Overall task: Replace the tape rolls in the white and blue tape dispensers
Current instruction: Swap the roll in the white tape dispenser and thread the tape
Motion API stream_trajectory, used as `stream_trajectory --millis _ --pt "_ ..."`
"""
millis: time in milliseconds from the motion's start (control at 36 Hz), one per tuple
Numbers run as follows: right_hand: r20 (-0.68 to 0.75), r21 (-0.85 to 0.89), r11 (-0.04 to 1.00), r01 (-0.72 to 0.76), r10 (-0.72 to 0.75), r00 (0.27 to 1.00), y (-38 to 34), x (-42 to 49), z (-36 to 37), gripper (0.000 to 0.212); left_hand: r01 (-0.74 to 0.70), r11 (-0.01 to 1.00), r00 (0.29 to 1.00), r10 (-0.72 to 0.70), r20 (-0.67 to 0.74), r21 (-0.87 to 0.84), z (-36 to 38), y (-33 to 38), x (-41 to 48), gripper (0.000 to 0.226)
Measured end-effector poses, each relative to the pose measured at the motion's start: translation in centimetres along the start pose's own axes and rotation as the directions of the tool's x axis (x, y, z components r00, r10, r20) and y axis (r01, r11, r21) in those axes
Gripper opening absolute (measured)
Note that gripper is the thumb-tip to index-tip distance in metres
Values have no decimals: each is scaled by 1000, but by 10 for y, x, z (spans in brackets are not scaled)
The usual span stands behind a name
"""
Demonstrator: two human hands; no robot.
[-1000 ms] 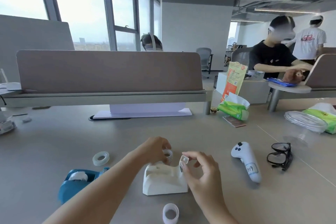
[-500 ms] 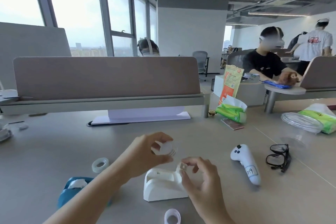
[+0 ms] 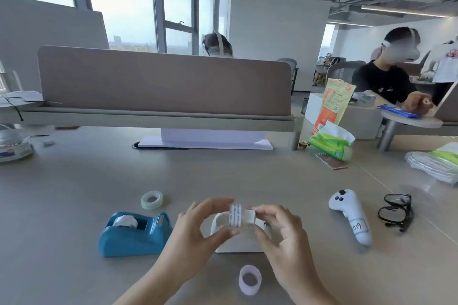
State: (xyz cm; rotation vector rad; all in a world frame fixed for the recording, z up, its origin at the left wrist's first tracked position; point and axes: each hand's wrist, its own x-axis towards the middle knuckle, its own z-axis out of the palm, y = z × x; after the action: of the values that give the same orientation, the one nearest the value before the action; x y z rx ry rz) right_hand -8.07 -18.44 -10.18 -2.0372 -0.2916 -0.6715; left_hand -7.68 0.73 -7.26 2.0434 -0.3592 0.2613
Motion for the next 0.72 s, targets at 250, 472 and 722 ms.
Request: stream_trajectory --millis 250,472,722 --pt "6 39 998 41 -42 999 -6 -2 5 34 22 998 1000 -22 9 -58 1 3 -2 45" --pt "-34 -60 993 100 -102 994 -12 2 1 26 34 997 999 -31 36 -69 2 8 -4 47" --pt "-36 -77 986 146 -150 988 -17 1 -2 28 73 984 997 -71 18 -165 1 9 -4 38"
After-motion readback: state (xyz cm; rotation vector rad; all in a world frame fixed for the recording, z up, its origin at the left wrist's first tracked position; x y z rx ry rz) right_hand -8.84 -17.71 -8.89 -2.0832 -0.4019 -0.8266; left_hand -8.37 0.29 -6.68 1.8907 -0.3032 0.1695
